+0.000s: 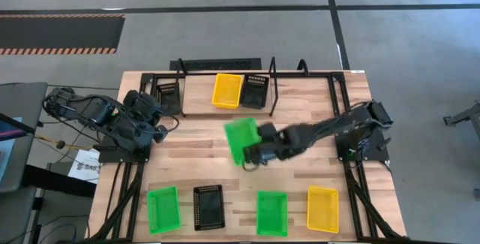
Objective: Stack baskets on shelf by color
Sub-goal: Put the top right green bin on the shelf
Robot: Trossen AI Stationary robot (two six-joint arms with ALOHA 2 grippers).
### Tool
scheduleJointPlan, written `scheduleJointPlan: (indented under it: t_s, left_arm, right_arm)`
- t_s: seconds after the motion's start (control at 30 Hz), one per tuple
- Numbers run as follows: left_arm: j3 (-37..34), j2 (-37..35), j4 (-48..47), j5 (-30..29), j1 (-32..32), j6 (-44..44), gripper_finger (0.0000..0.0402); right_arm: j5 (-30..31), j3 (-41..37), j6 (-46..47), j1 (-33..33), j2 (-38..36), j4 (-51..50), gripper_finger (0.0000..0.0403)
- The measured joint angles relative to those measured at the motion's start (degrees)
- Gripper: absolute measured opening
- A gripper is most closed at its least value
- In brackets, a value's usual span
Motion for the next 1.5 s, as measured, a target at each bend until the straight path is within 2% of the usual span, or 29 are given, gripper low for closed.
scheduleJointPlan:
  t_s: [0.17, 0.33, 0.47, 0.6, 0.73, 0.8, 1.0, 1.3, 1.5]
  left_arm:
    - [0.02, -4.5, -0.1, 0.24, 0.0, -0.96, 0.0009]
    - [0.02, -7.74, -0.1, 0.22, 0.0, -0.41, 0.0009]
    - [0.02, -8.51, -0.1, 0.22, 0.0, -0.18, 0.0009]
    - [0.02, -8.48, -0.04, 0.46, 0.0, 0.24, 0.0009]
    - [0.02, -8.05, -0.07, 0.44, 0.0, 0.66, 0.0009]
    - [0.02, -7.87, -0.05, 0.41, 0.0, 0.72, 0.0009]
    - [0.02, -7.03, -0.06, 0.07, 0.01, 0.64, 0.0009]
    - [0.02, -5.36, -0.04, 0.0, 0.01, 0.64, 0.0009]
    - [0.02, -4.51, -0.08, 1.08, 0.0, 0.26, 0.0009]
  right_arm:
    - [6.39, 10.37, -17.65, -6.22, 0.0, 2.97, 0.0003]
    - [6.85, 12.61, -29.51, -14.69, 0.07, 12.27, 0.0002]
    - [1.67, 12.79, -35.55, -20.01, 2.81, 25.36, 0.0002]
    - [-5.72, 12.74, -37.19, -21.07, 6.54, 32.79, 0.0002]
    - [-11.4, 12.76, -34.87, -18.54, 9.57, 31.01, 0.0002]
    - [-13.8, 12.49, -33.21, -16.31, 10.7, 25.21, 0.0002]
    - [-20.02, 12.57, -25.41, -9.81, 14.56, 17.63, 0.0002]
    - [-24.29, 12.56, -21.33, -5.84, 20.65, 2.59, 0.0002]
    - [-24.86, 12.6, -23.0, -5.81, 21.7, 0.35, 0.0002]
